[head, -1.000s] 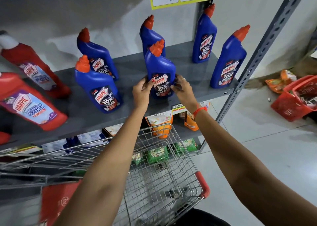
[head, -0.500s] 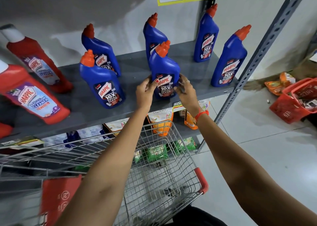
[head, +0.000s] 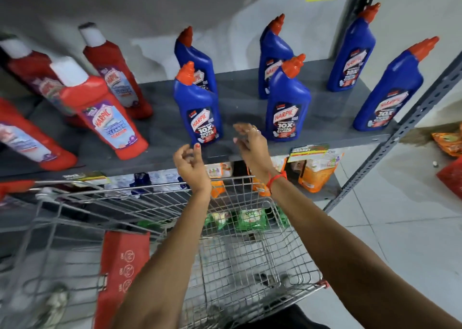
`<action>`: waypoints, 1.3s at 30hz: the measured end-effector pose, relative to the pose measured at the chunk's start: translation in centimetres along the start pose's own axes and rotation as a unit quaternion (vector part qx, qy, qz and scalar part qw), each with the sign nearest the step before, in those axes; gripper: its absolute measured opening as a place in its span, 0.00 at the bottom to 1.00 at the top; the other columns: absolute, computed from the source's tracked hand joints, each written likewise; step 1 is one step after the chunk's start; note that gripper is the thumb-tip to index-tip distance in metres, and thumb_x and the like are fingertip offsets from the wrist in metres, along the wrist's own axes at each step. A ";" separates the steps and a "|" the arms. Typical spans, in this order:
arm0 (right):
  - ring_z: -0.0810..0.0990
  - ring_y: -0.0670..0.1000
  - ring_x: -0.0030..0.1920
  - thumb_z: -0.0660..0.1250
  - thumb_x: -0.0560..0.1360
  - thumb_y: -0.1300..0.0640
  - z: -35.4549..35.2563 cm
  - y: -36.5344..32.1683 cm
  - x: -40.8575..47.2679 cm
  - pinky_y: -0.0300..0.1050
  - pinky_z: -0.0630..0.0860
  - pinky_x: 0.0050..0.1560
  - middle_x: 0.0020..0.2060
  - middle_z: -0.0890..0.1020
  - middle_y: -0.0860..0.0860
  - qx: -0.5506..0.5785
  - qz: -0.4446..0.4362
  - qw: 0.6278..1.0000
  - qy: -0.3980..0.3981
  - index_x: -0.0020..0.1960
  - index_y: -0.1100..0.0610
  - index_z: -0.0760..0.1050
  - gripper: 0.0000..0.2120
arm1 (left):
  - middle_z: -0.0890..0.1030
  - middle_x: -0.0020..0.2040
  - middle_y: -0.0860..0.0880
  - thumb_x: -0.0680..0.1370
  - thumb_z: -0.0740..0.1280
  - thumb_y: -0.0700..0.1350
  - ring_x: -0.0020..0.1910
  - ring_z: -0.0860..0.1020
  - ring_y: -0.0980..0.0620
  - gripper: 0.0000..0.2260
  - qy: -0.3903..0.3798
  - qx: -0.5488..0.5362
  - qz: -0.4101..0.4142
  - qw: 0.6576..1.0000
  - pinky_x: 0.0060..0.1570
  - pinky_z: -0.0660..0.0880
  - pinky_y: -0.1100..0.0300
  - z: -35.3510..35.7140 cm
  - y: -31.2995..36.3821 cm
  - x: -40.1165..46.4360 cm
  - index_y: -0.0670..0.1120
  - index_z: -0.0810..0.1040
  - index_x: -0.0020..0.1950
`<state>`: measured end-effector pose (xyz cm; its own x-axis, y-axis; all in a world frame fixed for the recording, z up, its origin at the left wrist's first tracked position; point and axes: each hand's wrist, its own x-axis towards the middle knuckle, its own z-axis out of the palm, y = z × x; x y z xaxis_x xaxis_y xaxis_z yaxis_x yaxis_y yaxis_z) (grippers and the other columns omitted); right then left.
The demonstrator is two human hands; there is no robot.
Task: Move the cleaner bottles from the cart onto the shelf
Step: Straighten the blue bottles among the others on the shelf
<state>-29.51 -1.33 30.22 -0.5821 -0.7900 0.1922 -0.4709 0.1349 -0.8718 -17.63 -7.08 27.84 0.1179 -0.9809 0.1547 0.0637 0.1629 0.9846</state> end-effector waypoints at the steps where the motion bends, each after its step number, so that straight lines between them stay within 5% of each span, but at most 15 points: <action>1: 0.74 0.58 0.62 0.64 0.73 0.67 0.5 -0.9 1.0 0.53 0.73 0.64 0.61 0.76 0.60 0.008 0.006 1.000 -0.021 0.64 0.61 0.69 0.19 | 0.75 0.47 0.46 0.75 0.64 0.38 0.41 0.74 0.70 0.12 -0.022 -0.001 0.004 1.000 0.41 0.70 0.77 -0.4 0.3 0.9 0.36 0.70 0.57; 3: 0.69 0.58 0.67 0.65 0.72 0.68 0.8 -2.4 2.7 0.54 0.71 0.67 0.66 0.71 0.61 0.045 0.024 0.997 -0.055 0.68 0.61 0.62 0.26 | 0.72 0.58 0.47 0.76 0.63 0.40 0.55 0.73 0.63 0.17 -0.093 0.009 -0.003 0.996 0.45 0.71 0.79 -0.5 1.2 2.5 0.38 0.67 0.63; 5: 0.66 0.57 0.69 0.67 0.71 0.68 1.1 -3.4 4.0 0.44 0.68 0.66 0.68 0.67 0.61 0.055 0.030 0.994 -0.086 0.70 0.61 0.57 0.32 | 0.72 0.62 0.45 0.77 0.62 0.39 0.62 0.71 0.52 0.19 -0.157 0.013 -0.010 0.987 0.46 0.71 0.80 -0.3 2.1 4.1 0.38 0.65 0.66; 7: 0.67 0.56 0.68 0.68 0.70 0.69 1.4 -3.6 5.0 0.40 0.66 0.65 0.67 0.69 0.60 0.057 0.038 0.990 -0.124 0.71 0.59 0.56 0.33 | 0.74 0.62 0.39 0.77 0.61 0.38 0.59 0.73 0.48 0.18 -0.182 0.022 -0.006 0.983 0.45 0.72 0.79 0.1 2.6 5.3 0.37 0.66 0.66; 10: 0.74 0.58 0.64 0.69 0.69 0.68 2.3 -3.1 5.6 0.60 0.71 0.66 0.64 0.74 0.60 0.074 0.064 0.989 -0.113 0.69 0.58 0.61 0.32 | 0.77 0.57 0.37 0.77 0.60 0.38 0.51 0.76 0.54 0.15 -0.183 0.036 -0.006 0.982 0.44 0.74 0.75 0.2 2.6 6.4 0.35 0.69 0.63; 13: 0.76 0.58 0.61 0.70 0.69 0.67 2.5 -3.4 4.8 0.54 0.74 0.64 0.63 0.75 0.60 0.069 0.065 0.994 -0.054 0.68 0.59 0.63 0.30 | 0.77 0.53 0.41 0.78 0.59 0.40 0.45 0.76 0.58 0.13 -0.214 0.027 -0.039 0.976 0.52 0.75 0.56 0.3 2.2 7.4 0.36 0.70 0.61; 16: 0.78 0.57 0.58 0.71 0.68 0.65 2.7 -3.3 4.3 0.49 0.75 0.59 0.60 0.78 0.59 0.062 0.047 0.997 -0.017 0.65 0.59 0.65 0.28 | 0.77 0.57 0.36 0.78 0.58 0.40 0.48 0.75 0.55 0.13 -0.247 0.011 -0.066 0.967 0.59 0.72 0.47 0.5 2.5 8.2 0.38 0.71 0.61; 21: 0.76 0.57 0.61 0.70 0.69 0.65 3.0 -3.4 4.0 0.48 0.73 0.61 0.61 0.77 0.60 0.065 0.043 0.997 -0.008 0.65 0.60 0.65 0.27 | 0.75 0.62 0.36 0.78 0.59 0.42 0.55 0.74 0.52 0.14 -0.255 0.011 -0.075 0.964 0.64 0.71 0.44 0.2 2.2 8.4 0.40 0.70 0.63; 28: 0.77 0.56 0.60 0.69 0.70 0.65 3.1 -3.5 3.0 0.42 0.72 0.59 0.60 0.78 0.60 0.057 0.051 0.997 0.006 0.66 0.60 0.65 0.26 | 0.78 0.46 0.52 0.78 0.58 0.40 0.47 0.76 0.57 0.09 -0.283 0.003 -0.057 0.958 0.60 0.73 0.43 -0.5 2.4 7.7 0.45 0.73 0.56; 39: 0.76 0.56 0.60 0.68 0.71 0.65 2.9 -4.0 1.1 0.39 0.71 0.54 0.60 0.77 0.59 0.062 0.054 0.997 0.017 0.65 0.60 0.64 0.25 | 0.77 0.53 0.38 0.78 0.58 0.40 0.50 0.75 0.50 0.12 -0.285 0.022 -0.039 0.958 0.61 0.72 0.39 -1.4 2.8 6.7 0.38 0.72 0.59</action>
<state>-26.36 -4.50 32.65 -0.6475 -0.7544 0.1078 -0.3206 0.1413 -0.9366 -15.24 -13.02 31.55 -0.4457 -0.8908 0.0885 0.0076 0.0951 0.9954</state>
